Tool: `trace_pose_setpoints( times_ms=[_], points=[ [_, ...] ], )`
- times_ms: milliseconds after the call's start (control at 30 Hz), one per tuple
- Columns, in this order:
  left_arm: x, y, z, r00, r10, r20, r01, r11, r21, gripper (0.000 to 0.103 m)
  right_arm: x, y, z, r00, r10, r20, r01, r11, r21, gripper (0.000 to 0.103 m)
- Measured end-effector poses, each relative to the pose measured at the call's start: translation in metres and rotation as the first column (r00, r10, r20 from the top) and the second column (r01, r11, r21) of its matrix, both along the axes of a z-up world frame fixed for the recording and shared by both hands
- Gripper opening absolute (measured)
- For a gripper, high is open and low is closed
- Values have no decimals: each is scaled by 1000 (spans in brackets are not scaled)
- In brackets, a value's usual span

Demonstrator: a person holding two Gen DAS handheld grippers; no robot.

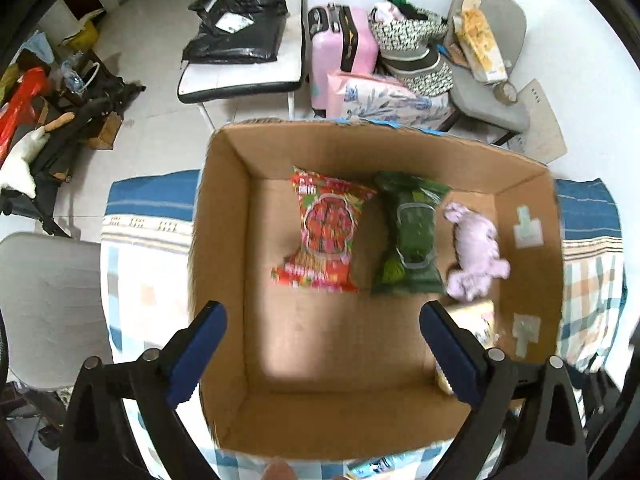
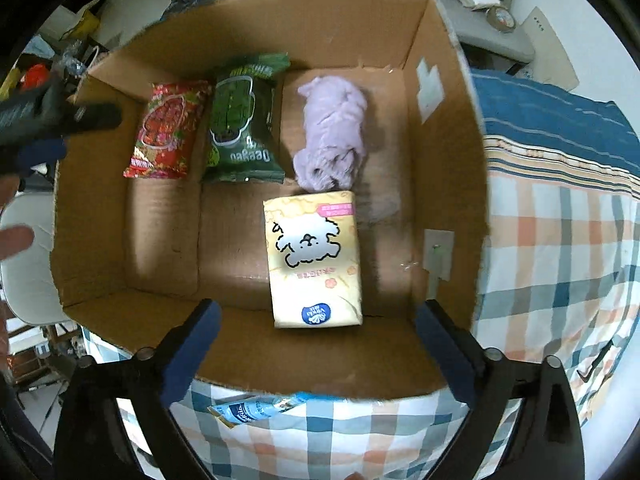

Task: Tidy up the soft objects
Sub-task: 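Grasp the orange snack bag with the left tool while the right grasps the blue milk tube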

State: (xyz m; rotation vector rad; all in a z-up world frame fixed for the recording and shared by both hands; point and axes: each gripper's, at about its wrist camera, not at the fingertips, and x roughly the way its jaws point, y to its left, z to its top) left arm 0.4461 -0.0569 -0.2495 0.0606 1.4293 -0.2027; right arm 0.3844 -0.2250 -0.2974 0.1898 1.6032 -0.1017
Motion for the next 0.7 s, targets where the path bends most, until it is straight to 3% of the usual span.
trace_pose_setpoints(
  times_ms=[100, 433, 700],
  points=[
    [-24, 3, 17, 999, 7, 37, -6, 1000, -12, 99, -4, -3, 15, 1000, -7, 29, 8, 1000, -24, 103],
    [-93, 12, 66, 983, 15, 183, -23, 999, 45, 99, -29, 7, 71, 991, 15, 136, -4, 997, -75, 103],
    [-133, 23, 94, 970, 38, 242, -46, 999, 28, 99, -57, 21, 115, 974, 32, 224, -16, 997, -77, 103]
  ],
)
